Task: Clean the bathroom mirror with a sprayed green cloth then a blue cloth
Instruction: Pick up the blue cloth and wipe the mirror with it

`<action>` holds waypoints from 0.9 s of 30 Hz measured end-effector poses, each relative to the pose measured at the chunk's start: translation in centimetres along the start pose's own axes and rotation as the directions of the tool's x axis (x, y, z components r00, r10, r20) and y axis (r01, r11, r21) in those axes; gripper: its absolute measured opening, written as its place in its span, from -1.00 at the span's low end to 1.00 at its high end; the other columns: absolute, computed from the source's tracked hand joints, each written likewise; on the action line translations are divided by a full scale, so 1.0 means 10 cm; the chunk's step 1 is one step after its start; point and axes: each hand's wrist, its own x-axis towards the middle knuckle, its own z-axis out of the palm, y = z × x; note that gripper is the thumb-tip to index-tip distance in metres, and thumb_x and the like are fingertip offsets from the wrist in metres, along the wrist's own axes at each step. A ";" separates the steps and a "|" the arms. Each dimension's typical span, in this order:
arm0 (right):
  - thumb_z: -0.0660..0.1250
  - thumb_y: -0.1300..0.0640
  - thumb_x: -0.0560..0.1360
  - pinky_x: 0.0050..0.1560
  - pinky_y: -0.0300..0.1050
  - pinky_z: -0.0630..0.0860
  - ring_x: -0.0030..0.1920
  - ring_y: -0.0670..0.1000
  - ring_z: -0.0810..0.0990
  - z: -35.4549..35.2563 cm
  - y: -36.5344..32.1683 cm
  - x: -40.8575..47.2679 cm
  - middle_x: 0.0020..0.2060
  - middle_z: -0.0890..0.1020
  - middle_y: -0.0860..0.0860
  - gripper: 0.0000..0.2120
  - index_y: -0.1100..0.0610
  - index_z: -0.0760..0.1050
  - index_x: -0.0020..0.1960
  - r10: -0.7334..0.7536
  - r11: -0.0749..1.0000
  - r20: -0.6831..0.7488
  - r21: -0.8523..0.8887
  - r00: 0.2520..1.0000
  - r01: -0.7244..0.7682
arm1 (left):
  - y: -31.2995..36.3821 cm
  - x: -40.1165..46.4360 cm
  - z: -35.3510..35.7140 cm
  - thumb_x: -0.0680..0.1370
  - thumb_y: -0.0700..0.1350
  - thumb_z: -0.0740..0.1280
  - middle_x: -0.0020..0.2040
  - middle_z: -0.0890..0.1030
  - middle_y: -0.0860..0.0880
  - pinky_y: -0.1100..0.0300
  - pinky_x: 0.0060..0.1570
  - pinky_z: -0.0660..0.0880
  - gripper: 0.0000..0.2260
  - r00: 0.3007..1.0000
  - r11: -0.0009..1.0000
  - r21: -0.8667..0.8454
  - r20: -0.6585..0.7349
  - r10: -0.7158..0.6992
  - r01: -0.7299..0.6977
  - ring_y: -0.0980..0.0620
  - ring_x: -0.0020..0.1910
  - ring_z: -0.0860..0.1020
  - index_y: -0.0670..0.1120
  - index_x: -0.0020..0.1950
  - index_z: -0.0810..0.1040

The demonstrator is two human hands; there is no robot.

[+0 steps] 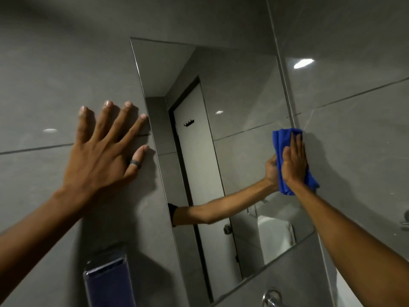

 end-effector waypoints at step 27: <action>-0.12 -0.10 0.68 0.63 0.20 -0.10 0.66 0.08 -0.07 0.67 -3.66 -0.28 0.66 0.00 -0.03 -0.47 -0.13 -0.04 0.64 -0.619 0.785 0.079 0.045 0.782 0.617 | 0.06 0.21 0.00 0.64 0.28 -0.14 0.71 -0.07 -0.19 -0.22 0.68 -0.21 -0.26 0.974 0.973 -0.091 -0.054 -0.218 0.213 -0.16 0.71 -0.12 -0.15 0.70 -0.05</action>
